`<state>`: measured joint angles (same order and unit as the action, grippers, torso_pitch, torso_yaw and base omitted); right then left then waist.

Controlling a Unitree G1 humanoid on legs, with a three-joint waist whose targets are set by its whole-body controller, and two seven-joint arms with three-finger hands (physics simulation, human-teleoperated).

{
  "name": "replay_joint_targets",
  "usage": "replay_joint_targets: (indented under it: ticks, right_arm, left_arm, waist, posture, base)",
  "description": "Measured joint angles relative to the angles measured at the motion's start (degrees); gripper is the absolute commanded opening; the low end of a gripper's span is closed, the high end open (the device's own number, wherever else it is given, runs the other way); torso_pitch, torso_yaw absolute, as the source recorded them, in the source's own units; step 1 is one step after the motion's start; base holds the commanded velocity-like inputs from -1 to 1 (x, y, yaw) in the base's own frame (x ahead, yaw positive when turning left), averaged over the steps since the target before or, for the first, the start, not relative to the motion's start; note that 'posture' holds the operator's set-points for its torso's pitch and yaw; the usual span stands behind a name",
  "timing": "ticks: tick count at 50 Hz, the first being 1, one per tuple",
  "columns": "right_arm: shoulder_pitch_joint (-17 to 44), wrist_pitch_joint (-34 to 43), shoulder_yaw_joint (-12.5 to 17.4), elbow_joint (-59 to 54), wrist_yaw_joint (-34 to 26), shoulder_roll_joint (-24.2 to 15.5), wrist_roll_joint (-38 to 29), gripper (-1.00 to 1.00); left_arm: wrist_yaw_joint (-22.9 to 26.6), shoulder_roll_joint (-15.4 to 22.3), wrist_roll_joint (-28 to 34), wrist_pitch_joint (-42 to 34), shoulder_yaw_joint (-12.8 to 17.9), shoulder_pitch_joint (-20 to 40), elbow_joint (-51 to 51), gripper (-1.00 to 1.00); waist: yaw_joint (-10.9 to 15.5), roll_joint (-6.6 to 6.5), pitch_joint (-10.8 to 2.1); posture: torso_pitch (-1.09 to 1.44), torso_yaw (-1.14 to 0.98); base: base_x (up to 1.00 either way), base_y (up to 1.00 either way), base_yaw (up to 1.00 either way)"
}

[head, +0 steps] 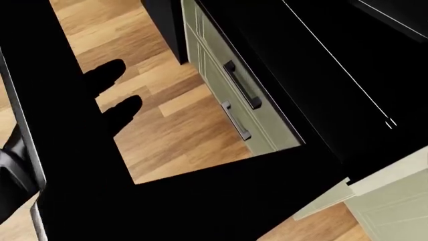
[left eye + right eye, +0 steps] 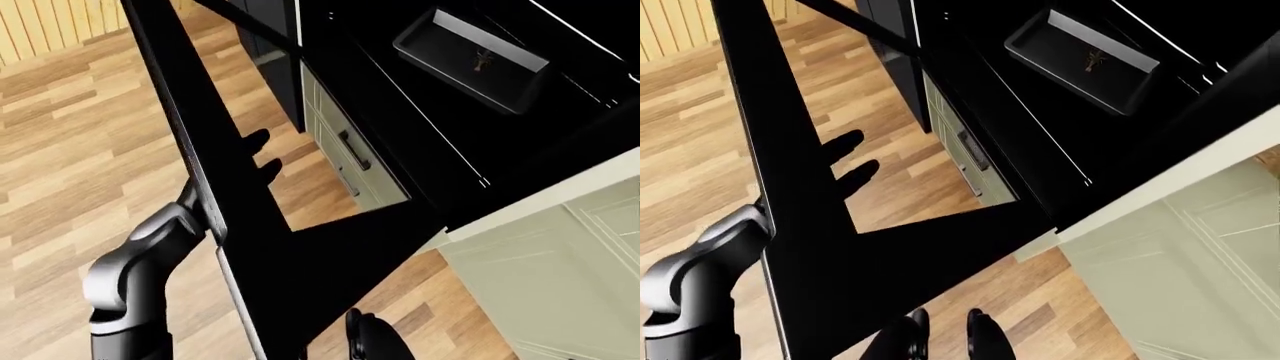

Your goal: Close the oven door.

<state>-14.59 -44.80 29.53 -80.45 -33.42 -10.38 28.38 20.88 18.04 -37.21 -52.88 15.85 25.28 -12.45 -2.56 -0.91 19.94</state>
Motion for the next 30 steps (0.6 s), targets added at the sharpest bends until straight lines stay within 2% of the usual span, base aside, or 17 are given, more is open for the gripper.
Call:
replay_joint_targets:
  ticks: [6,19,25,30]
  right_arm:
    - [0.08,0.06,0.04,0.06,-0.27,0.03,0.12,1.00]
    - [0.04,0.13,0.06,0.01,-0.73,0.02,0.44,1.00]
    - [0.04,0.23,0.05,0.01,-0.80,0.02,0.41,1.00]
    - [0.04,0.27,0.09,0.02,-0.90,0.02,0.53,1.00]
  left_arm:
    - [-2.83,-0.01,-2.00,-1.90,-1.95,2.72,0.01,1.00]
    - [-8.27,-1.16,-3.83,-5.03,-4.12,8.39,-2.05,1.00]
    - [-12.60,-2.07,-6.43,-7.64,-4.31,11.67,-4.43,1.00]
    - [-16.28,-3.19,-7.59,-8.22,-6.06,14.44,-4.81,1.00]
  waist:
    - [0.08,-0.15,-0.24]
    - [0.33,0.40,-0.10]
    - [0.55,0.70,0.00]
    - [0.73,0.88,-0.10]
  posture:
    - [0.49,0.00]
    - [0.49,0.00]
    - [0.49,0.00]
    - [0.49,0.00]
  base:
    - [0.00,0.00,0.00]
    - [0.00,0.00,0.00]
    - [0.00,0.00,0.00]
    - [0.00,0.00,0.00]
